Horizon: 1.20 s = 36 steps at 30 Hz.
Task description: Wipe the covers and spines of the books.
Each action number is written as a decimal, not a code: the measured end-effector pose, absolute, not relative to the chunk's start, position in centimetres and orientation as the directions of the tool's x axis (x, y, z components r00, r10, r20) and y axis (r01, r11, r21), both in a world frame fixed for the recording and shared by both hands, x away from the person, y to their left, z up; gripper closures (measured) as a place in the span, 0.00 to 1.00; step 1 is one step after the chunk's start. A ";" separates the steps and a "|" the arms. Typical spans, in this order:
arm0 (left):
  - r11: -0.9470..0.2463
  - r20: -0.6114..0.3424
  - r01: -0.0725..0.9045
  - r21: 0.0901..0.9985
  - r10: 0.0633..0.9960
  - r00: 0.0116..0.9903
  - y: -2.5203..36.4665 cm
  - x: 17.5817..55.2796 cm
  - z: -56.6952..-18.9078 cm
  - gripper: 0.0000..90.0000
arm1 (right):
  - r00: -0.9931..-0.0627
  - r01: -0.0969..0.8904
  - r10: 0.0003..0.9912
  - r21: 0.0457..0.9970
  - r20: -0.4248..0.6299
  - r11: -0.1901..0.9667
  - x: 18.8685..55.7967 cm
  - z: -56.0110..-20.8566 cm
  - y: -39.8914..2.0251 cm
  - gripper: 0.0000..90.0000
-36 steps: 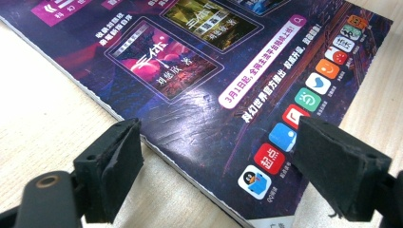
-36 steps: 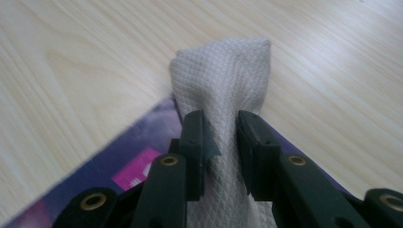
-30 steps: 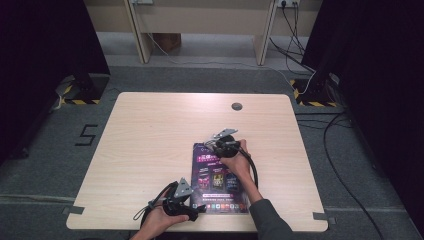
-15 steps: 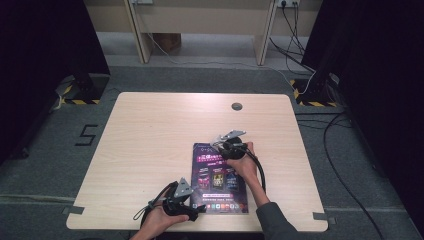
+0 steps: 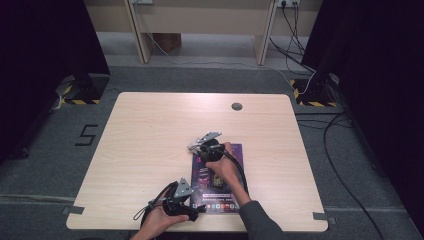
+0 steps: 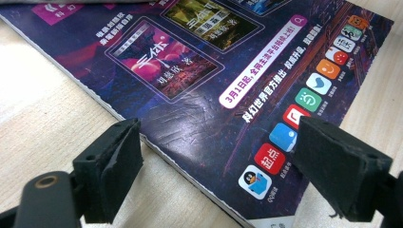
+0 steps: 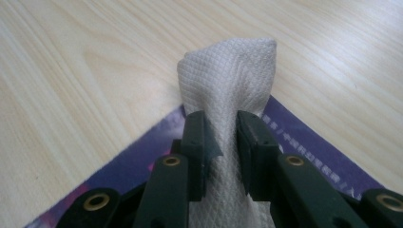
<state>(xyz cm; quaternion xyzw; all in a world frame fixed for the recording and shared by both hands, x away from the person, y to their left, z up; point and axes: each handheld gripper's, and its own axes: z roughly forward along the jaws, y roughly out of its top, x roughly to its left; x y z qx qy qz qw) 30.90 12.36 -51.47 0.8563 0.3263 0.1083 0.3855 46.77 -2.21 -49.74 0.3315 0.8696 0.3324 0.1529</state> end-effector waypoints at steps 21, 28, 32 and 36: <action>-0.483 -0.073 0.483 0.731 0.647 0.759 12.4 30.9 -51.5 0.17 | -0.629 0.542 0.775 0.683 -0.057 0.490 47.8 -49.7 -10.4 0.83; -0.480 -0.078 0.485 0.731 0.648 0.758 12.4 30.9 -51.5 0.17 | -0.624 0.559 0.781 0.712 0.025 0.425 46.8 -49.4 -12.5 0.80; -0.481 -0.075 0.483 0.731 0.647 0.759 12.4 30.9 -51.5 0.17 | -0.634 0.530 0.774 0.735 0.012 0.422 46.6 -48.1 -13.0 0.81; -0.482 -0.072 0.482 0.732 0.648 0.758 12.4 30.9 -51.5 0.17 | -0.642 0.539 0.767 0.703 -0.015 0.465 46.6 -49.0 -12.9 0.82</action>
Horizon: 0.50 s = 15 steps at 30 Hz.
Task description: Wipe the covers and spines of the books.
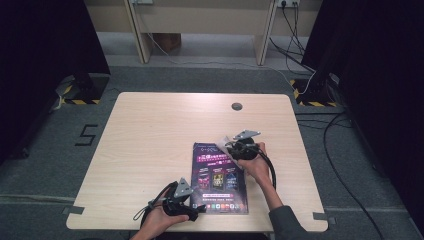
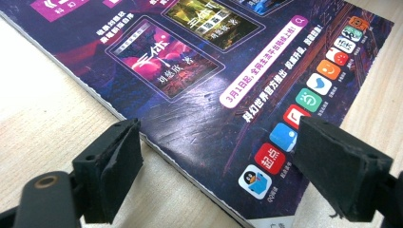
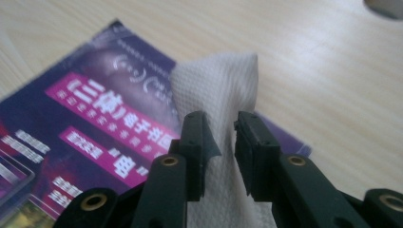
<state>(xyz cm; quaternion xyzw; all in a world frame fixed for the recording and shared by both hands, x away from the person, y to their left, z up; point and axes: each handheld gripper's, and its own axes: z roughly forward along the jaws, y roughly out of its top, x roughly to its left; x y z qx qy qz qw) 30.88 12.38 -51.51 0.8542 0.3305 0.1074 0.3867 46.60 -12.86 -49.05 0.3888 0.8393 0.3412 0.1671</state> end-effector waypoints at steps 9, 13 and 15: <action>-0.484 -0.070 0.479 0.733 0.647 0.760 12.4 30.8 -51.5 0.17 | -0.591 0.560 0.805 0.689 -0.057 0.460 47.2 -49.6 -14.7 0.83; -0.485 -0.067 0.478 0.733 0.647 0.760 12.4 30.8 -51.5 0.17 | -0.554 0.569 0.830 0.700 -0.060 0.431 47.8 -49.7 -16.0 0.83; -0.484 -0.070 0.479 0.733 0.647 0.759 12.4 30.8 -51.5 0.17 | -0.551 0.570 0.832 0.701 -0.062 0.429 47.9 -49.7 -16.0 0.83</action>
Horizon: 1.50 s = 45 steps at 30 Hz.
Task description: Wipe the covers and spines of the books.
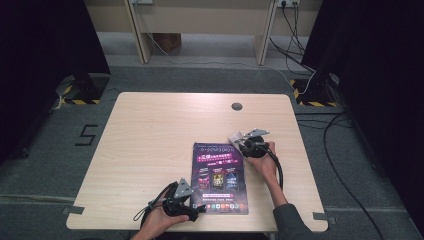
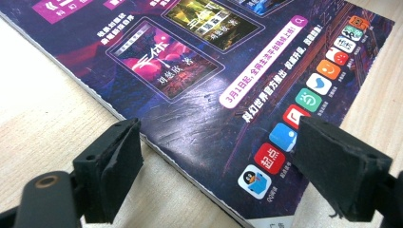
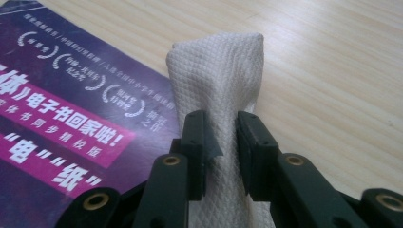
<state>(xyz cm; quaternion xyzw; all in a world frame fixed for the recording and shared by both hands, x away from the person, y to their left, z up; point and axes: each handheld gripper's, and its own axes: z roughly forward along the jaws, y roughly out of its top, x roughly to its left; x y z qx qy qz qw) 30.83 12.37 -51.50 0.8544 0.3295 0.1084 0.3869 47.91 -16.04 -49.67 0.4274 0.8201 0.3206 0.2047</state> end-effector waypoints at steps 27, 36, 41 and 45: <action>-0.479 -0.064 0.474 0.739 0.650 0.757 12.4 30.7 -51.5 0.18 | -0.679 0.483 0.728 0.691 -0.093 0.538 46.2 -49.9 -10.7 0.83; -0.479 -0.073 0.478 0.736 0.646 0.760 12.4 30.8 -51.5 0.18 | -0.563 0.547 0.822 0.705 -0.090 0.451 47.6 -50.0 -15.1 0.82; -0.479 -0.074 0.480 0.735 0.647 0.759 12.4 30.8 -51.5 0.18 | -0.573 0.532 0.811 0.699 -0.119 0.478 47.4 -50.0 -14.5 0.82; -0.478 -0.079 0.484 0.733 0.647 0.759 12.4 30.9 -51.5 0.18 | -0.612 0.512 0.783 0.700 -0.110 0.498 46.9 -50.0 -12.8 0.82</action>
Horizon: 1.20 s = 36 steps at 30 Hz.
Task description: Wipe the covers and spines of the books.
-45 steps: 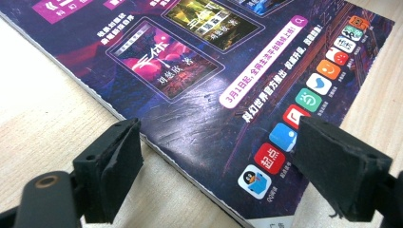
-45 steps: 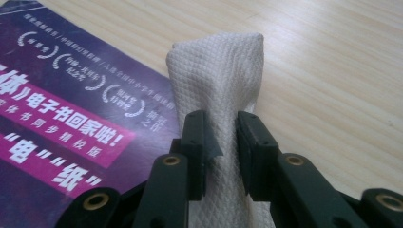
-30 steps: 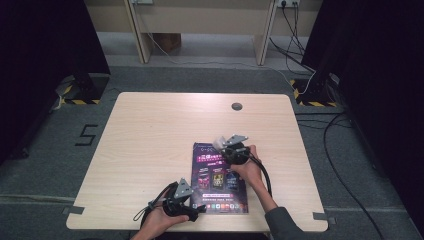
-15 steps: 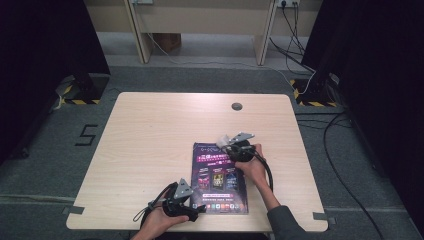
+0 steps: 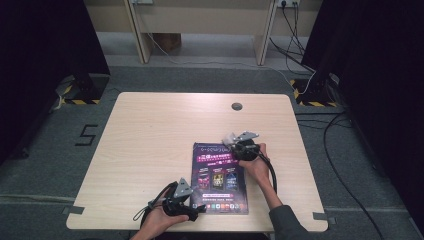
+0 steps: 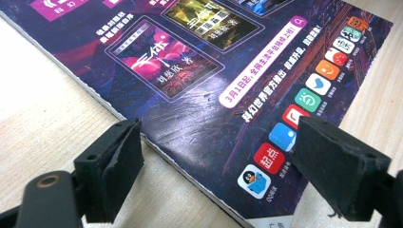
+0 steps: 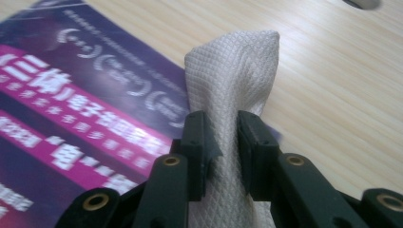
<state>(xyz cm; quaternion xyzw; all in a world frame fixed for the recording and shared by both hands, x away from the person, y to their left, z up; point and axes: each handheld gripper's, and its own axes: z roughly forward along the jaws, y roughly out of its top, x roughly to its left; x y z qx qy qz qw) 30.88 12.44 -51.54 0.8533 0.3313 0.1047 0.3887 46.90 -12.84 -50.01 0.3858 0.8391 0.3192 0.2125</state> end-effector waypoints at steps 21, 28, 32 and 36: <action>-0.477 -0.089 0.497 0.725 0.650 0.754 12.7 30.8 -51.5 0.17 | -0.795 0.418 0.606 0.713 -0.012 0.562 43.8 -50.2 -5.7 0.81; -0.488 -0.094 0.504 0.713 0.646 0.758 13.1 30.6 -51.3 0.18 | -0.770 0.426 0.636 0.711 -0.039 0.560 44.3 -50.2 -6.4 0.80; -0.480 -0.106 0.516 0.710 0.652 0.751 13.5 30.6 -51.3 0.18 | -0.756 0.451 0.654 0.712 -0.015 0.538 44.8 -50.2 -6.9 0.80; -0.478 -0.104 0.521 0.707 0.659 0.745 13.8 30.5 -51.3 0.17 | -0.745 0.453 0.666 0.706 -0.037 0.545 45.5 -50.1 -6.3 0.80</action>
